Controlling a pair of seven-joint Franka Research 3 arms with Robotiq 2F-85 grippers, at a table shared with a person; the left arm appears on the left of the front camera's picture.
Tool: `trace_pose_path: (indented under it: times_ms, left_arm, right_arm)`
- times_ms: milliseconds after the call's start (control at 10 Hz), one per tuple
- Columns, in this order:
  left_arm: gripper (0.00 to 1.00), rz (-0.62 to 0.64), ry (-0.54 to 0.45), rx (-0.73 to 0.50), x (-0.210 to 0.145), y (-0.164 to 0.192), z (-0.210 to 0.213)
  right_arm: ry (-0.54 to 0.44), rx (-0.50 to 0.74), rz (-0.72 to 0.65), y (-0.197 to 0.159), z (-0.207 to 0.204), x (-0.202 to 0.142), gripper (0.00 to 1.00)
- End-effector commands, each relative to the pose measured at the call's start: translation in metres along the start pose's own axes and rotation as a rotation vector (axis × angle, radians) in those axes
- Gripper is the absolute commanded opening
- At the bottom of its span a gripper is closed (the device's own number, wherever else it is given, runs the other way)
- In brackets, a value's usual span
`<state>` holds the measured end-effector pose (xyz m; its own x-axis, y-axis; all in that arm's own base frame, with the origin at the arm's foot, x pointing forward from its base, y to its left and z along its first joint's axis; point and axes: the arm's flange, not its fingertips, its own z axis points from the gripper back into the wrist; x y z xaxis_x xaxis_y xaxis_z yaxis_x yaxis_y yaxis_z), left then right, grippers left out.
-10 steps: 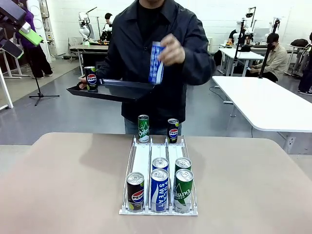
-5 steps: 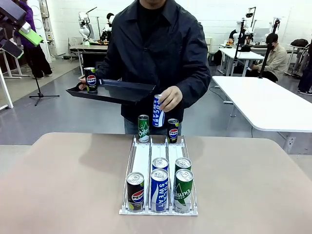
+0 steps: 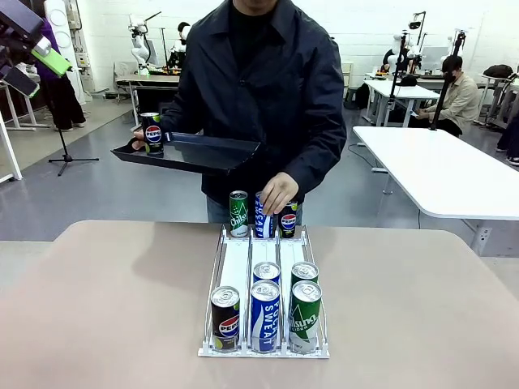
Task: Retrieve and hand over the desired beverage to the person.
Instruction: Pick up another can of the same type that the person held from the Automatic Can Dispenser.
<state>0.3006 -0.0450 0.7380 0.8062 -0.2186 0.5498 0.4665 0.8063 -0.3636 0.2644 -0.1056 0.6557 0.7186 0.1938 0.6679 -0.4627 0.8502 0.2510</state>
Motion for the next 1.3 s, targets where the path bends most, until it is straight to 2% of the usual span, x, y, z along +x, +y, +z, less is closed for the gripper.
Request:
trace_pose_path:
  times_ms: [0,1100,1200]
  left_arm:
    - [1.0,-0.012,0.003,-0.011,-0.001,0.0,0.001]
    - [1.0,0.0,0.0,0.0,0.0,0.0,0.0]
    - [1.0,-0.002,0.063,0.075,0.011,-0.028,-0.014]
  right_arm:
    - [-0.01,0.032,0.009,0.0,-0.001,0.0,1.0]
    - [-0.01,0.032,0.009,0.0,-0.001,0.0,1.0]
    - [-0.01,0.032,0.009,0.0,-0.001,0.0,1.0]
